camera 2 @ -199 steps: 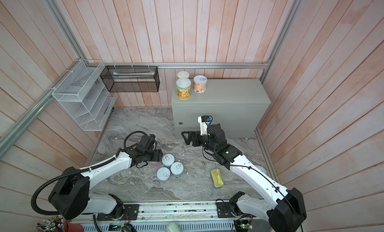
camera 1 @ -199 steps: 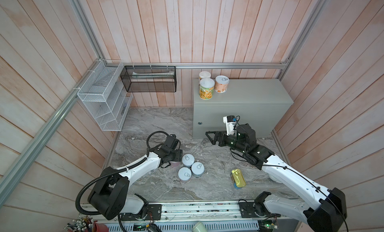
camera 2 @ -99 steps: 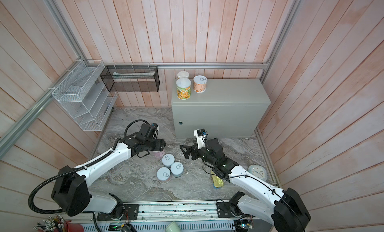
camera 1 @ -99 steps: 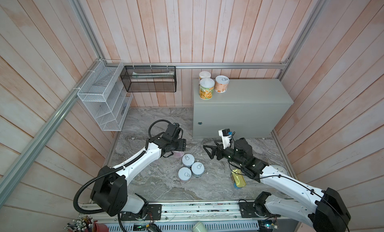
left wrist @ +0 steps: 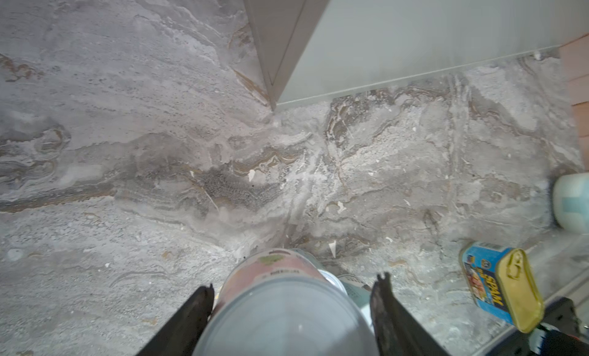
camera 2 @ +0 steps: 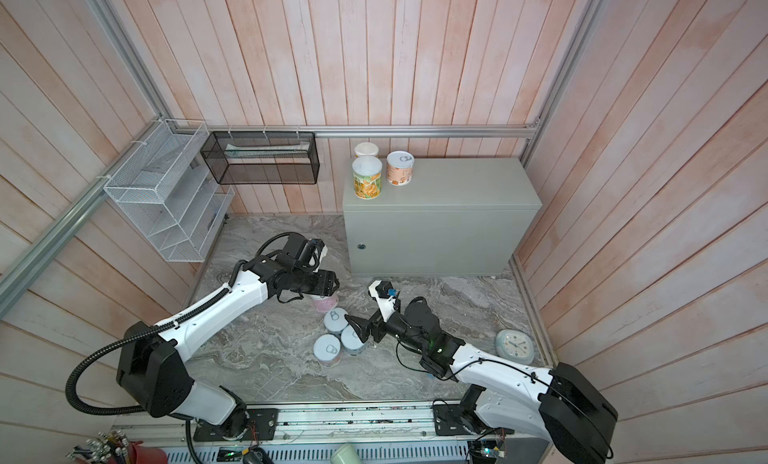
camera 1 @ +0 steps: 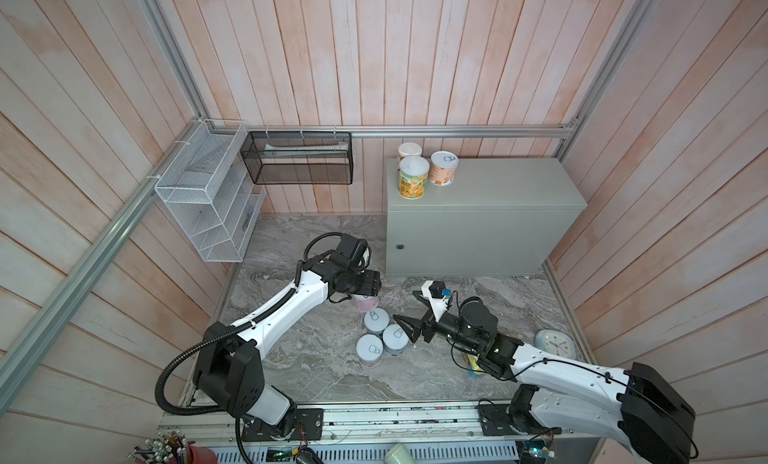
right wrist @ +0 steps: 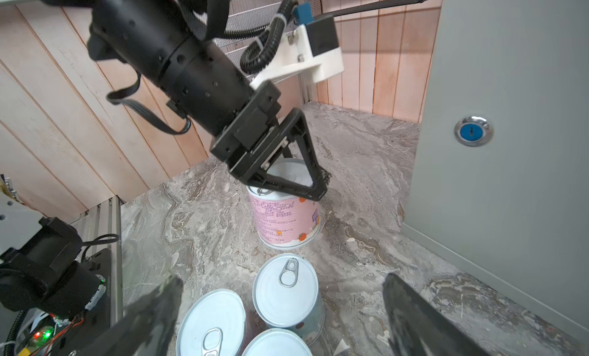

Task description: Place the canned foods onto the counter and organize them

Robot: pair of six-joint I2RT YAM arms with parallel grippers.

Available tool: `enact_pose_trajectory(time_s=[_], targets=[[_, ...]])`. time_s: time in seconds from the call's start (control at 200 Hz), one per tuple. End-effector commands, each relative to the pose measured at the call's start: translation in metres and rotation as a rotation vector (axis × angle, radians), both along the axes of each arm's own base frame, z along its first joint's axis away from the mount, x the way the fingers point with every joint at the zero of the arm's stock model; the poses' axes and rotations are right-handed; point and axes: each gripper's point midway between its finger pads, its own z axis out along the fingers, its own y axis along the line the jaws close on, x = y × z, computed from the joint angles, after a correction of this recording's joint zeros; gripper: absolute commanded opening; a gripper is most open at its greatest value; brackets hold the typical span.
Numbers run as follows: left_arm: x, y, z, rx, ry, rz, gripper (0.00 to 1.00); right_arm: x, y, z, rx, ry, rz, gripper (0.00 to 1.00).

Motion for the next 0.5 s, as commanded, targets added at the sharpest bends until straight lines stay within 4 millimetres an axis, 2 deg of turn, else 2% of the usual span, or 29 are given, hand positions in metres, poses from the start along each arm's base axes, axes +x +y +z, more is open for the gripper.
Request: enact_pose_trajectory(time_s=[0.0,0.14,0.495], targets=[[0.002,-0.018,0.028,-0.101,-0.006,-0.044,0.4,0.001,0.007,0.016,0.054,-0.102,0.01,0.98],[0.0,-0.025,0.034,-0.134,0.003,-0.059,0.4,0.007,0.013,0.013,0.082,-0.105,0.0,0.97],[-0.008,-0.035,0.031,-0.174,0.057,-0.097,0.39,0.024,0.038,0.008,0.092,-0.096,-0.001,0.94]])
